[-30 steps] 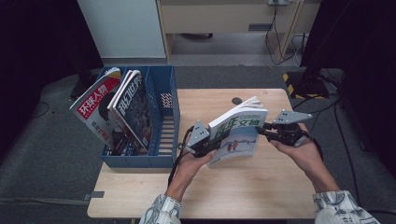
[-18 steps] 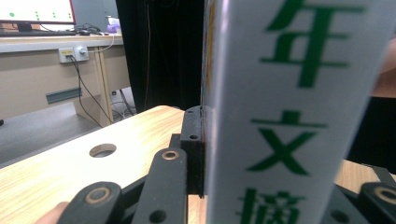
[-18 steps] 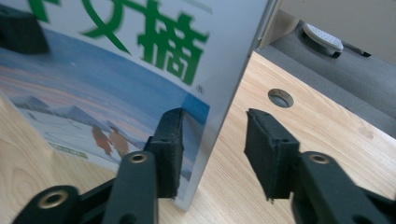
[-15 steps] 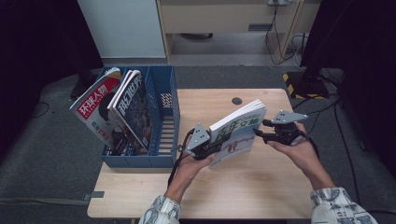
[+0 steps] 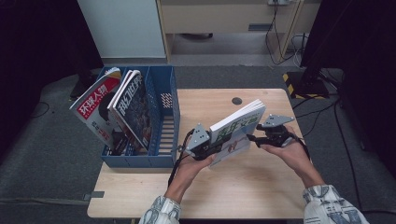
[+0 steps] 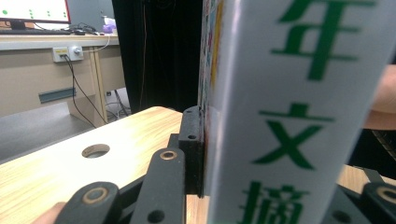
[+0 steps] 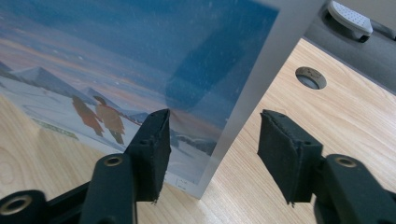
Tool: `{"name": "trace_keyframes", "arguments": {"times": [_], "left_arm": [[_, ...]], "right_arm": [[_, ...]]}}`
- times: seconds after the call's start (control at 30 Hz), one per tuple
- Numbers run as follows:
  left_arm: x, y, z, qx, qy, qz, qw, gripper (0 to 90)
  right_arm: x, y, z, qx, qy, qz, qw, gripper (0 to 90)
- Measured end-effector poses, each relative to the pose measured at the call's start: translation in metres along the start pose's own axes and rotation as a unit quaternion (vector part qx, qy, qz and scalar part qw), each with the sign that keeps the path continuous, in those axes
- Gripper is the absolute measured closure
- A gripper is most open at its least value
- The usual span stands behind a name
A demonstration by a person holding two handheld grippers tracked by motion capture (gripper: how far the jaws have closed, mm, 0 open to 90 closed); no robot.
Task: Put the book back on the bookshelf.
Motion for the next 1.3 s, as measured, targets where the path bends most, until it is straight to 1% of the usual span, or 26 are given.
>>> {"name": "trace_keyframes", "arguments": {"times": [0.03,0.13,0.2,0.3,0.53,0.7,0.77,0.9,1.0,1.07,1.13,1.2,1.23,1.3], "left_arm": [[0.000,0.000,0.000,0.000,0.001,0.000,1.0000,72.0],[0.000,0.000,0.001,-0.002,0.003,0.001,1.0000,71.8],[0.000,0.000,0.001,-0.002,0.003,0.000,1.0000,71.5],[0.000,0.000,0.001,-0.001,0.006,0.000,1.0000,71.4],[-0.001,-0.002,0.001,-0.001,0.015,0.001,0.9999,69.8],[-0.003,-0.008,0.002,-0.002,0.018,0.002,0.9998,68.7],[-0.003,-0.008,0.002,0.002,0.015,0.003,0.9999,69.0],[-0.003,-0.007,0.000,0.009,0.017,0.006,0.9998,69.9],[-0.002,-0.007,0.000,0.008,0.013,0.007,0.9999,71.0],[-0.002,-0.007,0.001,0.006,0.007,0.005,0.9999,71.4],[-0.002,-0.007,0.002,0.004,0.002,0.004,1.0000,71.6],[-0.002,-0.007,0.003,0.003,0.002,0.003,1.0000,71.7],[-0.002,-0.007,0.003,0.004,0.002,0.003,1.0000,71.7],[-0.002,-0.007,0.003,0.004,0.003,0.003,1.0000,71.7]], "right_arm": [[0.000,-0.001,0.000,0.000,-0.003,0.001,1.0000,43.1],[-0.002,-0.003,-0.004,0.009,0.003,0.003,0.9999,41.7],[-0.002,-0.004,-0.005,0.011,0.003,0.007,0.9999,40.4],[-0.001,-0.003,-0.007,0.017,0.000,0.014,0.9998,41.8],[-0.001,-0.002,-0.010,0.010,0.010,0.008,0.9999,42.1],[-0.003,0.002,-0.010,0.011,0.011,0.006,0.9999,44.2],[-0.004,0.003,-0.009,0.012,0.010,0.006,0.9999,44.8],[-0.005,0.003,-0.010,0.012,0.006,0.008,0.9999,45.0],[-0.005,0.003,-0.010,0.014,0.003,0.008,0.9999,44.3],[-0.006,0.002,-0.010,0.016,0.002,0.004,0.9999,41.3],[-0.010,0.001,-0.008,0.010,-0.001,-0.003,0.9999,38.2],[-0.015,0.000,-0.005,0.006,-0.009,-0.007,0.9999,36.0],[-0.018,0.000,-0.004,0.003,-0.016,-0.011,0.9998,35.2],[-0.025,0.001,-0.002,0.000,-0.022,-0.015,0.9996,34.1]]}}
Point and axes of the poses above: each handheld gripper's, and its own axes: y roughly backward along the jaws, x roughly out of its top, z roughly to its right, the point moved 8 cm from there along -y, roughly forward along the jaws, and after that the axes turned 9 degrees about -x, right-handed, at the moved point
